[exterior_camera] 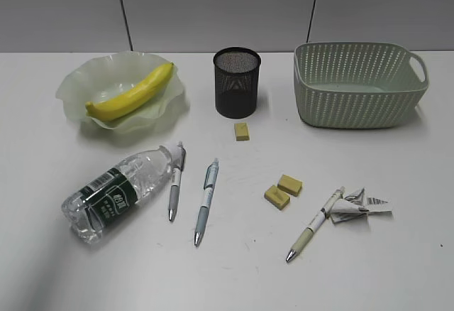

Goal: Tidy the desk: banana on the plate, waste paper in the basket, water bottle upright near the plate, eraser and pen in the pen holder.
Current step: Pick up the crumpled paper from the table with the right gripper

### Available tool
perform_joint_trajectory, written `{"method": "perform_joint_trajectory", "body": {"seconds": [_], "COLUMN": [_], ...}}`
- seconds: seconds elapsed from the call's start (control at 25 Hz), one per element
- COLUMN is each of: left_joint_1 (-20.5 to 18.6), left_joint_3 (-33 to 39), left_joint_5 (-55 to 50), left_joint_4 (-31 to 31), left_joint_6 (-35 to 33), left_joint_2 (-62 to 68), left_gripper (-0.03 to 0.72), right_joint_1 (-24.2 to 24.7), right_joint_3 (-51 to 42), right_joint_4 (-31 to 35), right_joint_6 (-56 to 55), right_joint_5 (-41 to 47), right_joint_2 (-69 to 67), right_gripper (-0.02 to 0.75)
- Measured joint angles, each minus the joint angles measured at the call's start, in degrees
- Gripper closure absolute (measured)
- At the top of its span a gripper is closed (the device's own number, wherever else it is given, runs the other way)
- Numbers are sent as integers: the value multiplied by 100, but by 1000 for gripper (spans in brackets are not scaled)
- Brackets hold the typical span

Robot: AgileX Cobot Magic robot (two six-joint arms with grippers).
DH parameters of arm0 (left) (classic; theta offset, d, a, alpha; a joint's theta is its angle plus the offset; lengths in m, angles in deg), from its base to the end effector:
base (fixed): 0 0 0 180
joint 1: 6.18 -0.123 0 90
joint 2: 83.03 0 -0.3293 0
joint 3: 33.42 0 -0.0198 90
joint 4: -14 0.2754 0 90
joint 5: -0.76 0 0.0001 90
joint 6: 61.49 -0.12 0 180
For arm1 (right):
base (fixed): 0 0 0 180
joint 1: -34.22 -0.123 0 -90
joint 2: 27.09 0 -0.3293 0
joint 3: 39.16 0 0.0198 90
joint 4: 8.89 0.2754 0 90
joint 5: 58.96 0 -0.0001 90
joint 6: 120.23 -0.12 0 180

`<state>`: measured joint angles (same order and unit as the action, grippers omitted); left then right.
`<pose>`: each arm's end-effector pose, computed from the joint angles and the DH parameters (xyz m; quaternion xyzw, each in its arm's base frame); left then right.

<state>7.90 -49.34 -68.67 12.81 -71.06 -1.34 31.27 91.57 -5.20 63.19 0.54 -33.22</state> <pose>0.2709 -0.0704 0.4947 0.1898 0.9048 -0.0254 0.3803 -0.0036 0.0065 0.2804 -0.0480 0.8411 0.0300 0.5379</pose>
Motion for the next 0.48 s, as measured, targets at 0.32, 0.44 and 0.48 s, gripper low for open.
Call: {"method": "perform_joint_trajectory", "body": {"seconds": [0.32,0.44,0.48], "left_joint_1": [0,0,0], "left_joint_3": [1891,2726,2955], "left_joint_5": [-31,-54,-51], "left_joint_4": [119,119,119], "left_joint_6": [129,135,135], "left_joint_2": [-2651,-3681,-3957], "left_gripper": [272,272,272], "right_joint_1": [-18,-18,-18], "right_joint_3": [0,0,0], "right_joint_4": [0,5,5], "right_joint_6": [0,0,0], "right_joint_5": [0,0,0], "right_joint_2": [0,0,0], "right_gripper": [281,281,281]}}
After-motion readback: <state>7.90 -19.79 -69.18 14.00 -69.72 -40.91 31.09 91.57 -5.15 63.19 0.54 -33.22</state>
